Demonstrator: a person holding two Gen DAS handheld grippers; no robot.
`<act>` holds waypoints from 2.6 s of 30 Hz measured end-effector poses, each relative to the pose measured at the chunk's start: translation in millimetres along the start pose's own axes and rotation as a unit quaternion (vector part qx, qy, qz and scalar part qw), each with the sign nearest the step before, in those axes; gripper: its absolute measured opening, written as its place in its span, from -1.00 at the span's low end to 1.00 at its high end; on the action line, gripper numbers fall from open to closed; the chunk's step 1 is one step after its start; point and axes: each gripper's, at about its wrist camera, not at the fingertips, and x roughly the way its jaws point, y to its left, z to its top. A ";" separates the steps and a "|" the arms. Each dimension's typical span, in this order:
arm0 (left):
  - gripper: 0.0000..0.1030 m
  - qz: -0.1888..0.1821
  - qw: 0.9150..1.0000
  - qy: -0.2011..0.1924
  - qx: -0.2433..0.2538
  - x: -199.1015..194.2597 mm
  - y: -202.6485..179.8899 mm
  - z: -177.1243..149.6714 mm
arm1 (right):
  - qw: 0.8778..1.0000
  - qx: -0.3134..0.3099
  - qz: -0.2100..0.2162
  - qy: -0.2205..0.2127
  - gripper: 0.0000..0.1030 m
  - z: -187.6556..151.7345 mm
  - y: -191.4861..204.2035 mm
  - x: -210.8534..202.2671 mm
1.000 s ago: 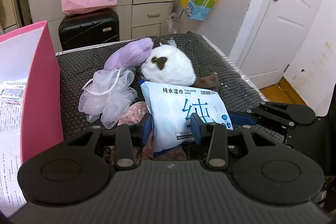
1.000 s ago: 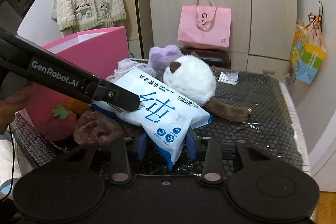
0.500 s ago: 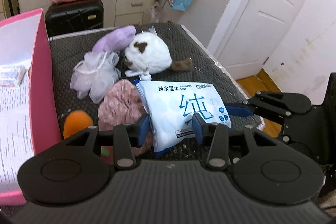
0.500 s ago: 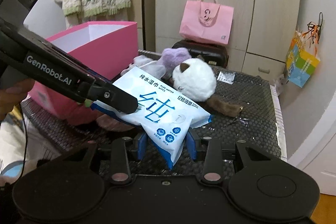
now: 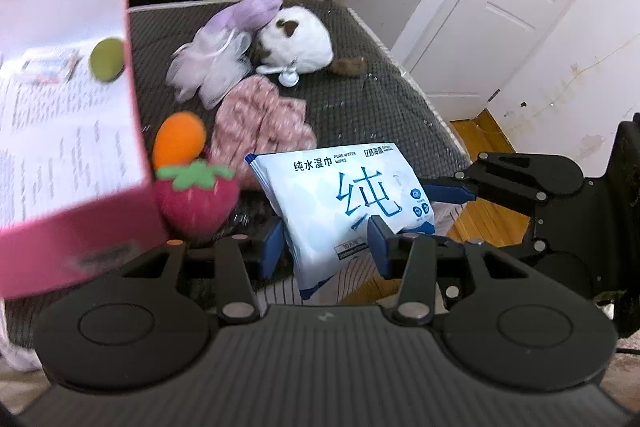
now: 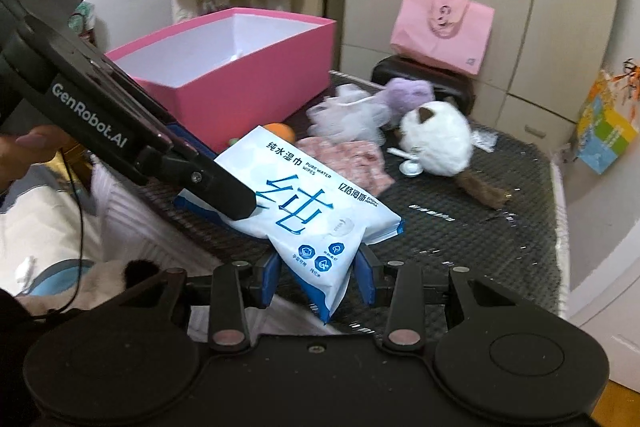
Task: Organize soft objects
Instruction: 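Carry the wet-wipes pack into the pink box and open the left tool, then withdraw the left tool from the box while the right tool moves toward the pink floral scrunchie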
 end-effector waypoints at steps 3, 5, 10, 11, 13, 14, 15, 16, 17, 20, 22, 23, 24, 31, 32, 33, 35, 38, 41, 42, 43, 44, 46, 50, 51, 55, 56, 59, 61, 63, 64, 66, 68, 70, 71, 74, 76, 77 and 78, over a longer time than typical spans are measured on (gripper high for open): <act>-0.15 0.003 1.000 0.002 -0.006 -13.7 3.2 -10.8 | 1.000 -0.003 0.017 0.005 -0.13 1.8 12.0 -3.0; -0.14 0.008 1.000 -0.002 -0.006 -21.9 4.7 -17.3 | 1.000 -0.007 0.024 0.008 -0.13 4.4 20.5 -5.3; -0.14 0.015 1.000 -0.010 -0.020 -43.5 15.9 -34.0 | 0.999 -0.032 0.041 0.012 -0.13 12.9 42.8 -6.1; -0.14 0.016 1.000 -0.012 -0.024 -48.0 18.6 -37.1 | 0.998 -0.036 0.044 0.011 -0.13 14.8 46.6 -5.8; -0.14 0.018 0.999 -0.015 -0.032 -56.5 23.4 -42.8 | 0.998 -0.046 0.052 0.011 -0.13 18.9 55.0 -5.6; -0.14 0.021 0.999 -0.014 -0.036 -60.3 25.8 -46.5 | 0.997 -0.053 0.056 0.011 -0.13 20.5 58.8 -5.3; -0.13 0.023 0.999 -0.007 -0.038 -62.5 27.7 -49.7 | 0.996 -0.062 0.062 0.015 -0.13 21.5 62.3 -4.6; -0.13 0.022 0.999 -0.001 -0.043 -64.9 30.0 -52.4 | 0.995 -0.068 0.071 0.022 -0.13 22.7 66.1 -3.2; -0.12 0.024 0.999 0.000 -0.044 -69.0 32.0 -54.8 | 0.994 -0.068 0.078 0.028 -0.13 24.5 69.0 -1.6; -0.12 0.031 0.999 -0.009 -0.044 -81.5 36.5 -57.7 | 0.993 -0.075 0.087 0.026 -0.13 32.3 78.0 -2.1; -0.12 0.037 0.998 -0.016 -0.042 -90.7 38.7 -56.9 | 0.992 -0.087 0.087 0.020 -0.13 39.5 85.5 -3.9; -0.12 0.040 0.998 -0.022 -0.040 -96.1 40.0 -55.9 | 0.992 -0.094 0.086 0.015 -0.13 43.9 88.8 -4.9; -0.12 0.044 0.998 -0.027 -0.036 -101.4 41.5 -54.2 | 0.991 -0.099 0.086 0.011 -0.13 48.3 91.0 -5.3; -0.10 0.060 0.996 -0.068 -0.028 -130.2 57.7 -35.4 | 0.989 -0.121 0.077 -0.022 -0.12 84.8 100.6 -6.0; -0.10 0.063 0.995 -0.075 -0.026 -133.0 60.2 -31.5 | 0.989 -0.120 0.076 -0.026 -0.12 90.3 100.9 -4.4; -0.09 0.066 0.994 -0.083 -0.024 -135.5 63.2 -27.1 | 0.990 -0.119 0.075 -0.031 -0.12 96.0 101.2 -2.2; -0.08 0.071 0.993 -0.095 -0.026 -138.9 69.3 -19.5 | 0.990 -0.113 0.077 -0.038 -0.12 106.8 100.2 2.4; -0.05 0.077 0.991 -0.108 -0.032 -139.7 83.1 -6.2 | 0.990 -0.102 0.082 -0.045 -0.12 123.4 96.3 14.6; -0.05 0.088 0.989 -0.117 -0.037 -133.3 100.5 9.6 | 0.991 -0.096 0.082 -0.043 -0.12 138.1 93.8 33.2; -0.05 0.095 0.988 -0.120 -0.032 -129.8 105.5 14.1 | 0.991 -0.095 0.081 -0.042 -0.12 143.5 93.9 41.3; -0.05 0.103 0.986 -0.125 -0.029 -125.8 109.8 19.4 | 0.992 -0.091 0.079 -0.041 -0.12 148.4 94.2 49.2; -0.05 0.112 0.985 -0.127 -0.026 -120.9 114.4 25.5 | 0.992 -0.087 0.078 -0.038 -0.12 153.8 93.9 57.6; -0.05 0.125 0.984 -0.127 -0.026 -111.6 123.4 37.2 | 0.994 -0.080 0.074 -0.031 -0.12 163.9 92.9 73.6; -0.05 0.142 0.983 -0.116 -0.032 -91.9 142.9 56.1 | 0.995 -0.072 0.073 -0.010 -0.12 177.4 88.9 103.7; -0.05 0.144 0.983 -0.111 -0.036 -86.1 148.1 59.2 | 0.995 -0.073 0.073 -0.003 -0.12 179.7 87.2 112.0; -0.05 0.156 0.982 -0.098 -0.046 -68.5 163.2 61.2 | 0.994 -0.079 0.075 0.020 -0.09 184.3 84.8 137.8; 0.00 0.163 0.981 -0.098 -0.045 -66.3 164.5 60.5 | 0.994 -0.079 0.076 0.024 -0.09 184.2 84.6 143.3; 0.00 0.199 0.975 -0.096 -0.031 -60.6 163.5 57.3 | 0.993 -0.089 0.076 0.030 -0.07 182.8 85.7 153.1; 0.01 0.208 0.974 -0.091 -0.023 -59.5 162.2 56.8 | 0.993 -0.092 0.076 0.026 -0.07 182.0 85.3 153.2; 0.04 0.207 0.974 -0.089 -0.021 -61.6 160.1 55.7 | 0.992 -0.091 0.086 0.020 0.00 181.4 82.0 148.3; 0.05 0.207 0.974 -0.089 -0.019 -63.2 158.5 55.3 | 0.991 -0.087 0.097 0.016 0.02 181.8 79.5 144.7; 0.07 0.208 0.974 -0.090 -0.013 -67.5 153.3 54.6 | 0.988 -0.071 0.135 0.008 0.03 182.3 70.9 134.7; 0.09 0.209 0.974 -0.090 -0.002 -72.8 146.1 52.2 | 0.987 -0.058 0.149 -0.001 0.03 180.5 64.2 123.7; 0.10 0.208 0.974 -0.092 0.007 -77.4 139.8 51.2 | 0.986 -0.051 0.156 -0.009 0.03 177.8 57.4 110.9; 0.11 0.210 0.973 -0.094 0.011 -80.6 135.0 49.6 | 0.986 -0.046 0.159 -0.012 0.03 176.2 53.8 103.8; 0.13 0.211 0.972 -0.101 0.028 -90.3 119.5 44.1 | 0.986 -0.041 0.163 -0.016 0.04 173.7 45.9 85.6; 0.14 0.210 0.972 -0.104 0.035 -96.6 110.1 40.2 | 0.986 -0.039 0.162 -0.021 0.04 170.4 40.7 72.0; 0.14 0.208 0.972 -0.105 0.040 -99.6 105.0 38.3 | 0.986 -0.039 0.160 -0.025 0.04 169.1 38.7 66.2; 0.14 0.207 0.972 -0.106 0.045 -102.7 99.1 36.5 | 0.986 -0.037 0.157 -0.029 0.04 167.3 36.0 58.9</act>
